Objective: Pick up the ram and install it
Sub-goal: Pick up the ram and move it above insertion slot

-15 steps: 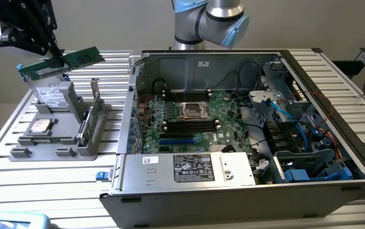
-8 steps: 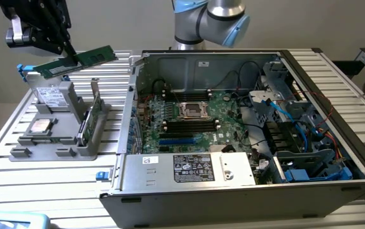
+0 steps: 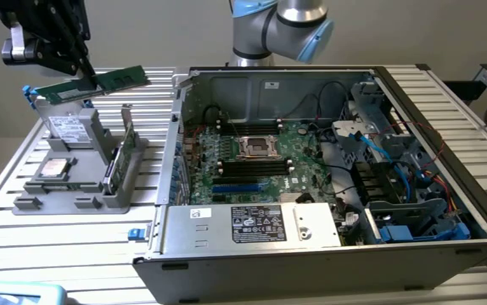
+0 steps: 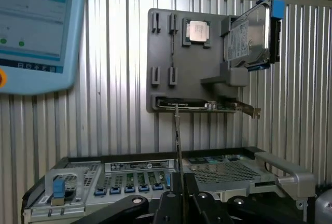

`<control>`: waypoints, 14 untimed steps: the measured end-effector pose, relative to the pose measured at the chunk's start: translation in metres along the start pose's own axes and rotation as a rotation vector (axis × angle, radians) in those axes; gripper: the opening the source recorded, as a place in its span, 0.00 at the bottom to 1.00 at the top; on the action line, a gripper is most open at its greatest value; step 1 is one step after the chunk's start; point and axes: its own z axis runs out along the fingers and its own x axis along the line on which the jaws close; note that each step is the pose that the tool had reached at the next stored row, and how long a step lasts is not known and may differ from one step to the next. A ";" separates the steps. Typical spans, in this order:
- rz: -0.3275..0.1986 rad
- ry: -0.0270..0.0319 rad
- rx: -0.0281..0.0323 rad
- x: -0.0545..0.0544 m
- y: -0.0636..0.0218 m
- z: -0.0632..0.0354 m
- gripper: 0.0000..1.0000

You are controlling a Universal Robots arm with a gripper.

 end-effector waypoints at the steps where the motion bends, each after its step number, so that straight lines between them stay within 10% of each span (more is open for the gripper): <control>1: 0.002 0.0015 -0.0027 0.000 -0.0004 0.0002 0.15; 8: 0.012 0.0095 -0.0251 0.000 -0.0080 0.0022 0.15; 14: 0.019 0.0078 -0.0685 0.003 -0.0156 0.0051 0.15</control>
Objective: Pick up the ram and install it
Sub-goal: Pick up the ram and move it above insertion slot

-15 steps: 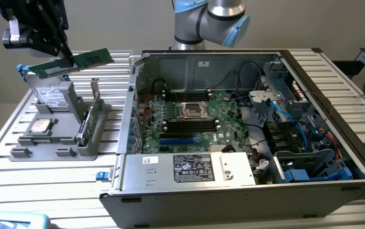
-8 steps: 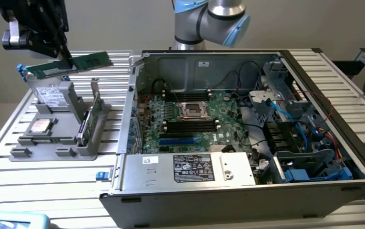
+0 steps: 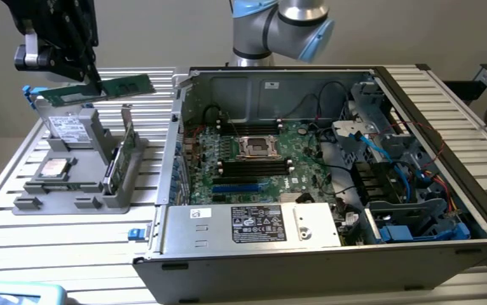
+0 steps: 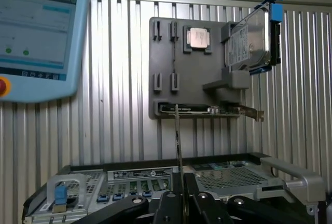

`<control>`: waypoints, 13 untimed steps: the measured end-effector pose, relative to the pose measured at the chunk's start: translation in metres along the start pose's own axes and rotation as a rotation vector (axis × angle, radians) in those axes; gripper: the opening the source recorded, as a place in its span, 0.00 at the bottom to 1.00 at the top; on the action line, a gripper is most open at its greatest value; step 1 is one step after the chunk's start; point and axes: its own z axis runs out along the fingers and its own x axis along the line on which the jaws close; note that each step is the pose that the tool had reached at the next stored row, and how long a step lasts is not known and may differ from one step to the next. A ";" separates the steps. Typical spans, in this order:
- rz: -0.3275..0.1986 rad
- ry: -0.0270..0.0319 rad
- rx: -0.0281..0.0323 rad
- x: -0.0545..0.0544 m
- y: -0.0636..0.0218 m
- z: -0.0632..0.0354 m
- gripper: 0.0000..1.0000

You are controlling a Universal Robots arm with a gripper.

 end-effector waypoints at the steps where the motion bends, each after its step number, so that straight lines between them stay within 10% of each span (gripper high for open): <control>1: 0.001 -0.0001 -0.0070 0.000 -0.0007 0.0003 0.15; 4: 0.005 0.0006 -0.0186 0.002 -0.0027 0.0001 0.15; 13: 0.008 0.0003 -0.0190 0.003 -0.0184 -0.0004 0.15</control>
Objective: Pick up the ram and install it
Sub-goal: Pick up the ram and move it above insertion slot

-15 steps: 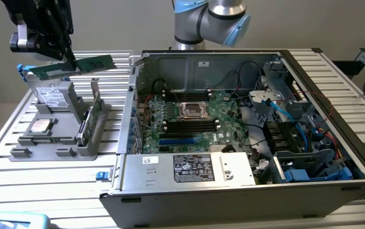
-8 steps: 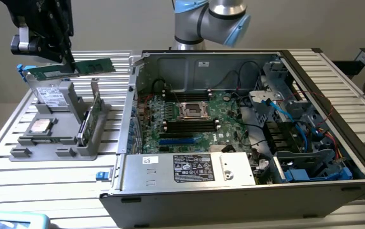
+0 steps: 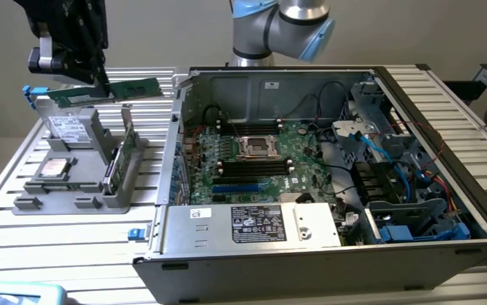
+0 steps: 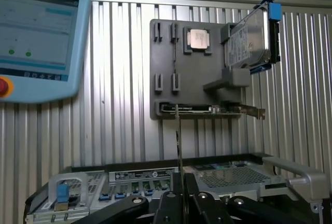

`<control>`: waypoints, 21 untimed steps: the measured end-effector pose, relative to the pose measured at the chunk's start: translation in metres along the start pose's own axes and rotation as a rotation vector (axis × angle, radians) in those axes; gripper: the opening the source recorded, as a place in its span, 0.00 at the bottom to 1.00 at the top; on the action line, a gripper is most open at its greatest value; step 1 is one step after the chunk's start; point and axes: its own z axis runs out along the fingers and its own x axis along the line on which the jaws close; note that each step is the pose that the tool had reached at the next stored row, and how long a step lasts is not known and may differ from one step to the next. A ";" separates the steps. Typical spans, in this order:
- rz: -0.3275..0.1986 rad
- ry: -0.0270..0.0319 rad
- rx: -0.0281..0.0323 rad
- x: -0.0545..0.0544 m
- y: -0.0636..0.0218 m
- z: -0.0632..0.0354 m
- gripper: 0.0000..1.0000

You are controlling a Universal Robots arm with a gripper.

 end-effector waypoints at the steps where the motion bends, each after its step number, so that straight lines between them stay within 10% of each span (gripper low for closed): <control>1: 0.000 0.0000 0.0000 0.000 -0.0045 -0.0003 0.15; 21: 0.000 -0.0082 -0.0004 -0.001 -0.0956 -0.0029 0.15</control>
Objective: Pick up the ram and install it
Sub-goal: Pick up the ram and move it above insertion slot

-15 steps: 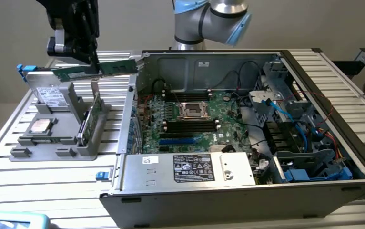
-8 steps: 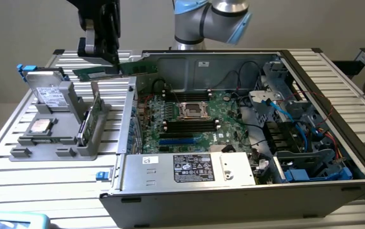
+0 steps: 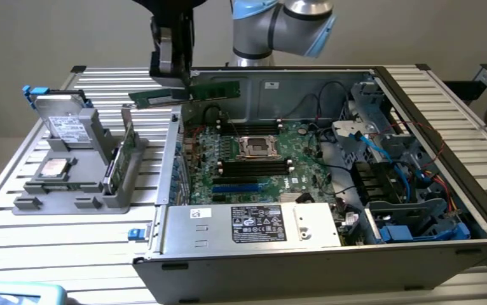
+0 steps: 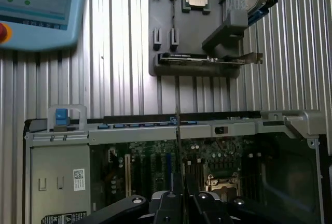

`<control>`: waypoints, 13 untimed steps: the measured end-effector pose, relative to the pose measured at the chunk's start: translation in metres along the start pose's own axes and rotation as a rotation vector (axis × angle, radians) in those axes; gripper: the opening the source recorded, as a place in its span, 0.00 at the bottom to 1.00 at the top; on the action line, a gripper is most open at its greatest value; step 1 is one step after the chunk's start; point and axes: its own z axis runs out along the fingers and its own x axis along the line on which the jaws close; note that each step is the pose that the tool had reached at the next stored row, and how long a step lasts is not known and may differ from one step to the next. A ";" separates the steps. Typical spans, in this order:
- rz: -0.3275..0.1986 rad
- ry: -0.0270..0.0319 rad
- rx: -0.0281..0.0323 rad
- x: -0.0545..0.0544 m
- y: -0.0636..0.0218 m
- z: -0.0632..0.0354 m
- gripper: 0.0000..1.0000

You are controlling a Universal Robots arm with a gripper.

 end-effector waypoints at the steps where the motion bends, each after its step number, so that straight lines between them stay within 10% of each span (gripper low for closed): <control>1: 0.000 -0.0005 0.0000 0.000 -0.0045 -0.0001 0.15; 13: 0.000 -0.0073 -0.0005 -0.002 -0.0591 0.0006 0.15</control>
